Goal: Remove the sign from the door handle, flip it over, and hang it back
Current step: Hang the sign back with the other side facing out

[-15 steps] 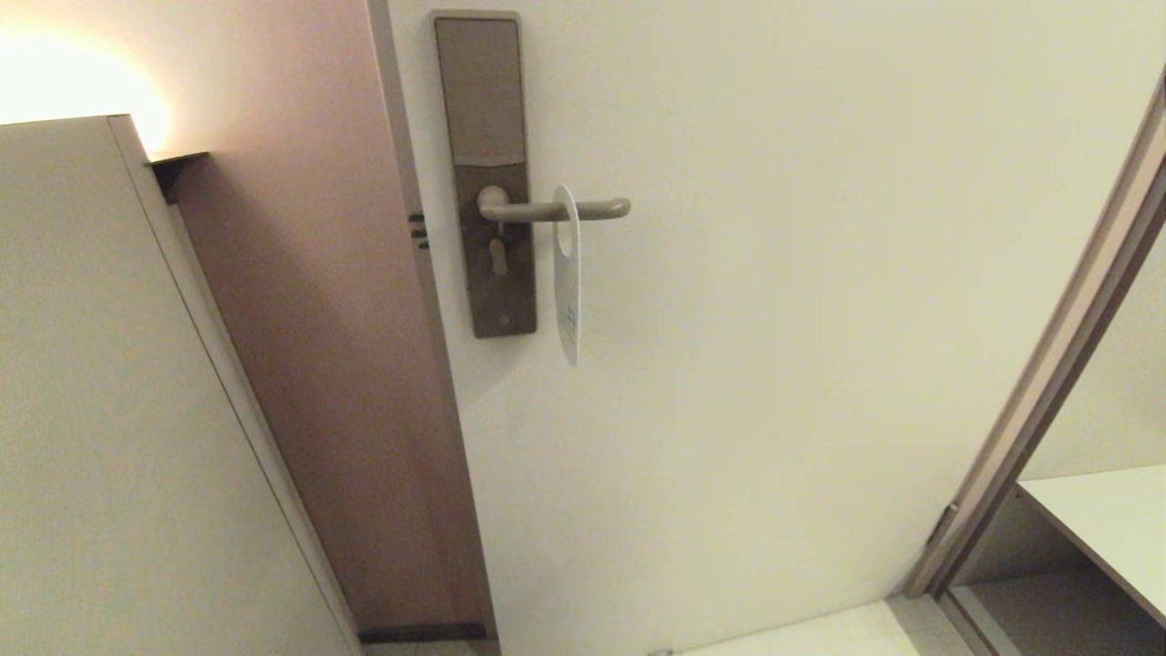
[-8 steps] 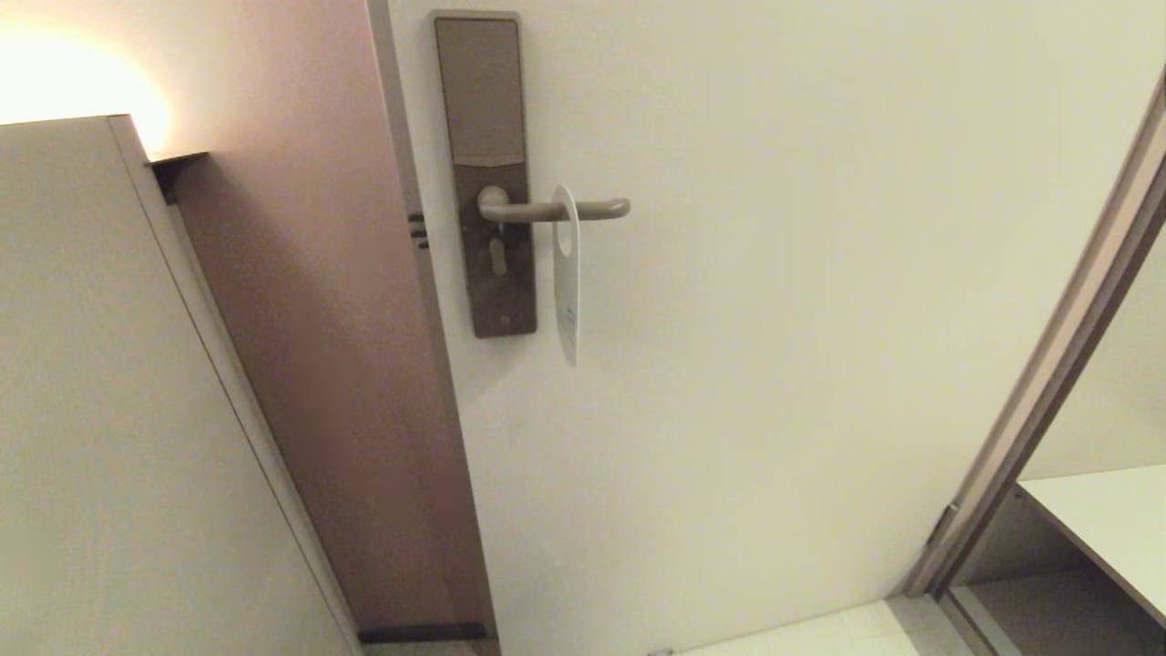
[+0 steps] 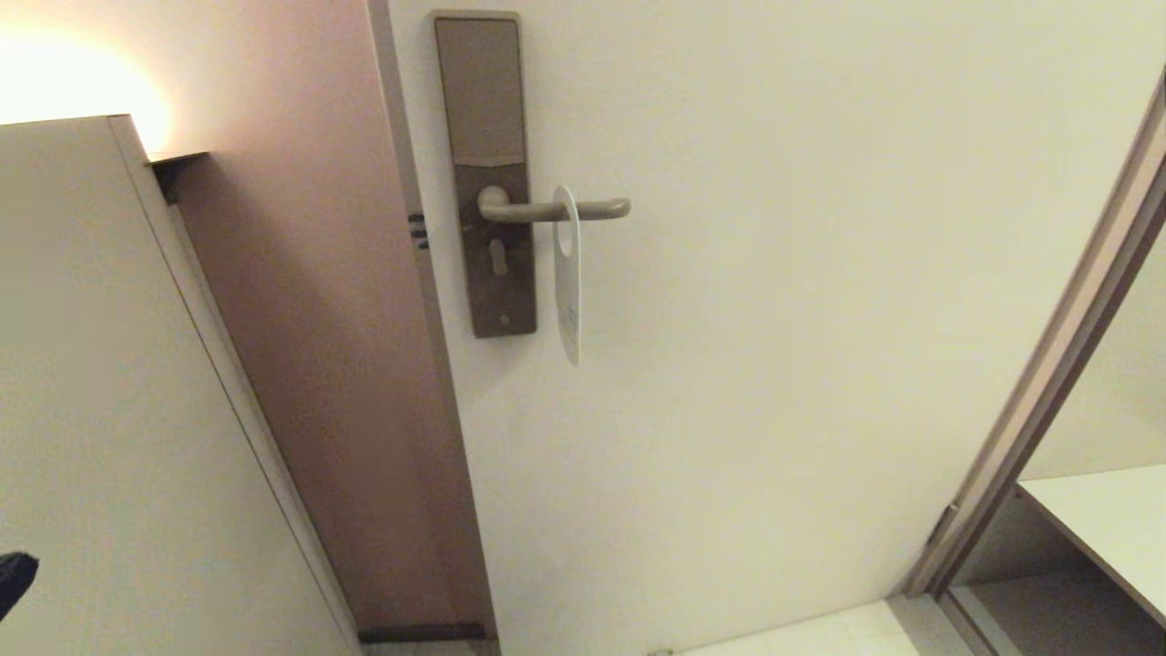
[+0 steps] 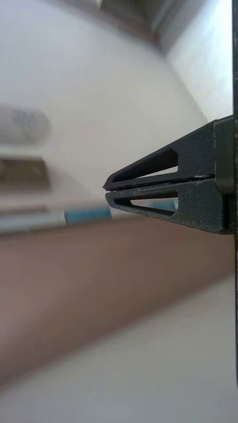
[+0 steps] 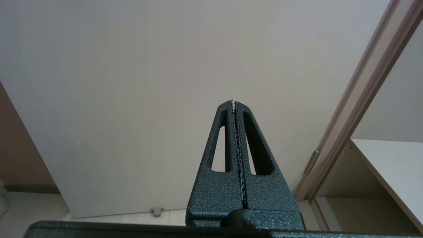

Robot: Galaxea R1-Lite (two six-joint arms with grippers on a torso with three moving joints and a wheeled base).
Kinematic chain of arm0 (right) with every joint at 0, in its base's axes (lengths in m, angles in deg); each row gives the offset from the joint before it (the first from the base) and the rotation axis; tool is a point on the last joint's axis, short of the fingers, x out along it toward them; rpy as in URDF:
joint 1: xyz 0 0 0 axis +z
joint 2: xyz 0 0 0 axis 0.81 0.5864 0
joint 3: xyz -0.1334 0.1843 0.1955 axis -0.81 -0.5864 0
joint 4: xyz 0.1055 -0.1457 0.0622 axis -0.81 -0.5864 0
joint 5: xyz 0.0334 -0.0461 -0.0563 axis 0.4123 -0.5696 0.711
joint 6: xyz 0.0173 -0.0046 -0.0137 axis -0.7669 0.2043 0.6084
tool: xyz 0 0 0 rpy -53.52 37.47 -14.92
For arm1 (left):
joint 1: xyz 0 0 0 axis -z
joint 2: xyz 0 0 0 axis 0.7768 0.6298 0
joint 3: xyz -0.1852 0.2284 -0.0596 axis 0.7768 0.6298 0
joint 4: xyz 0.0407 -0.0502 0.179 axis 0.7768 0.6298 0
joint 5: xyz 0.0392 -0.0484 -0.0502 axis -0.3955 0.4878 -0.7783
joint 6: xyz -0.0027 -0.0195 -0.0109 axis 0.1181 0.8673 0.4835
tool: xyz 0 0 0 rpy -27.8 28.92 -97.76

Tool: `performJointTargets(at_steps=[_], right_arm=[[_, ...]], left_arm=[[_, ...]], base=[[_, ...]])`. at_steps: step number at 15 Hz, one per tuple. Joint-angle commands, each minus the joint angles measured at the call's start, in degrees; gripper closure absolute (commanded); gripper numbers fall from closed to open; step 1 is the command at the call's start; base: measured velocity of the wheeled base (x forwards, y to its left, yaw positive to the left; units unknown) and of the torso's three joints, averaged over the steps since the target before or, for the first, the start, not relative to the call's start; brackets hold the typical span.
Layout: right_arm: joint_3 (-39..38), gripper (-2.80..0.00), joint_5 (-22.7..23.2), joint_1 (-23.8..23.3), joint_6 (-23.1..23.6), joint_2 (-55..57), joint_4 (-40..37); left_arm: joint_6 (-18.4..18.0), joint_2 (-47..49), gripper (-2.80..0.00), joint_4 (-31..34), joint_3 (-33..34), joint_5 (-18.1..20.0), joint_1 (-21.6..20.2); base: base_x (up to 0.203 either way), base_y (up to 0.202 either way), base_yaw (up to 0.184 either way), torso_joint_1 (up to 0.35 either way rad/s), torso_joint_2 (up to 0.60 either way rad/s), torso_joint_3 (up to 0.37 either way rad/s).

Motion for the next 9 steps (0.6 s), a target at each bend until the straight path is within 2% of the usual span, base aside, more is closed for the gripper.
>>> performJointTargets(at_steps=[1, 6, 9], right_arm=[[0.0, 0.00, 0.0, 0.0, 0.0, 0.1, 0.0], [0.0, 0.00, 0.0, 0.0, 0.0, 0.1, 0.0], [0.0, 0.00, 0.0, 0.0, 0.0, 0.1, 0.0]], left_arm=[[0.9, 10.0, 0.00, -1.6, -3.0, 0.1, 3.9], [6.3, 22.6, 0.00, -4.6, -10.4, 0.9, 13.4], [7.9, 29.7, 0.00, -8.6, -12.6, 4.2, 14.9]], base=[[0.000, 0.000, 0.000, 0.000, 0.00, 0.000], [0.000, 0.000, 0.000, 0.000, 0.00, 0.000], [0.000, 0.000, 0.000, 0.000, 0.00, 0.000]])
